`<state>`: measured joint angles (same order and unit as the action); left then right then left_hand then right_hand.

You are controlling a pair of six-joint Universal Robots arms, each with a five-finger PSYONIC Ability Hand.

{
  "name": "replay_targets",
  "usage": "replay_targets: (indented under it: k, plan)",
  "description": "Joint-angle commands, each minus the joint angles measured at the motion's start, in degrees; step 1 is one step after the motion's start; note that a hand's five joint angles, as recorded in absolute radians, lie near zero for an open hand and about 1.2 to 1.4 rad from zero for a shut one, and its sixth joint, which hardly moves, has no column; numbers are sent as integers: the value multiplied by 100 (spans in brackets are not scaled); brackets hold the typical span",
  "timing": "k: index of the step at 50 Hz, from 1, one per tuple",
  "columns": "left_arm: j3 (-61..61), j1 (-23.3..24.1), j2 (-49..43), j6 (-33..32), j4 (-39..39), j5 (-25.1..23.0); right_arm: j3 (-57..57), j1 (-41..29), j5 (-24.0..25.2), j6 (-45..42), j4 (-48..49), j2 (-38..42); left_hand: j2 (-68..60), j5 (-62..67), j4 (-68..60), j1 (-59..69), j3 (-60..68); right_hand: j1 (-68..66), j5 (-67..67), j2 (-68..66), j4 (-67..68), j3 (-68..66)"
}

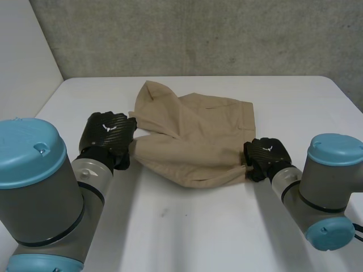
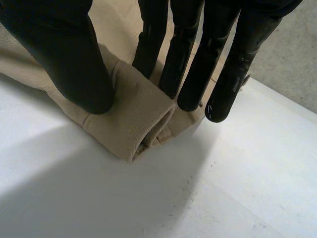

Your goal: Fold the shorts.

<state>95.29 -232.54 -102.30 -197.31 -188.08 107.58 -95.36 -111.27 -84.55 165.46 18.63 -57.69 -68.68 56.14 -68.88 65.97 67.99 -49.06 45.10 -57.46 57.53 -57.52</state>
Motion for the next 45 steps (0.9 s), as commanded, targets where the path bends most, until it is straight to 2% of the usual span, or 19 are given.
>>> replay_targets:
  k: [1, 5, 7, 10, 13, 17, 20, 27, 31, 32, 38, 40, 45]
  plan:
    - [7, -28, -18, 0, 8, 8, 158, 35, 105, -49, -183, -75, -1132, 1386, -1112, 1403, 1201, -3094, 2490, -2254, 2247, -2248]
    - [-2, -45, -9, -44, 87, 8, 324, 61, 465, -180, -578, -531, -1132, 1386, -1112, 1403, 1201, -3094, 2490, -2254, 2247, -2248]
    - [15, -37, 17, -88, 263, 17, 544, 88, 668, -531, -964, -1163, -1132, 1386, -1112, 1403, 1201, -3094, 2490, -2254, 2247, -2248]
    - [16, -45, 218, -307, 1156, 8, 982, 140, 791, -1556, -2445, -2076, -1132, 1386, -1112, 1403, 1201, -3094, 2490, -2254, 2247, -2248]
    - [16, -63, 351, -360, 1834, -1, 1308, 175, 835, -2313, -3589, -2552, -1132, 1386, -1112, 1403, 1201, -3094, 2490, -2254, 2247, -2248]
    - [112, -54, 553, -369, 2196, -18, 1432, 185, 826, -3026, -4619, -2870, -1132, 1386, -1112, 1403, 1201, -3094, 2490, -2254, 2247, -2248]
    - [200, -10, 571, -378, 2197, -10, 1406, 132, 800, -3247, -4964, -2888, -1132, 1386, -1112, 1403, 1201, -3094, 2490, -2254, 2247, -2248]
    - [350, -37, 71, -413, 1925, 8, 993, 123, 800, -3327, -4763, -2625, -1132, 1386, -1112, 1403, 1201, -3094, 2490, -2254, 2247, -2248]
    - [104, -89, -632, -466, 1609, 34, 1080, 123, 721, -3336, -4570, -1695, -1132, 1386, -1112, 1403, 1201, -3094, 2490, -2254, 2247, -2248]
    - [-140, -124, -851, -492, 1495, 26, 1272, 123, 643, -3318, -4517, -1327, -1132, 1386, -1112, 1403, 1201, -3094, 2490, -2254, 2247, -2248]
    - [-1213, -572, -1485, -702, 889, 26, 2344, 105, 133, -3274, -4175, -630, -1132, 1386, -1112, 1403, 1201, -3094, 2490, -2254, 2247, -2248]
    - [-1837, -678, -1573, -1071, 546, 17, 3047, 97, -78, -3187, -3806, -384, -1132, 1386, -1112, 1403, 1201, -3094, 2490, -2254, 2247, -2248]
    - [-3356, -687, -1696, -1880, -359, -9, 4656, 0, -246, -2651, -2901, -164, -1132, 1386, -1112, 1403, 1201, -3094, 2490, -2254, 2247, -2248]
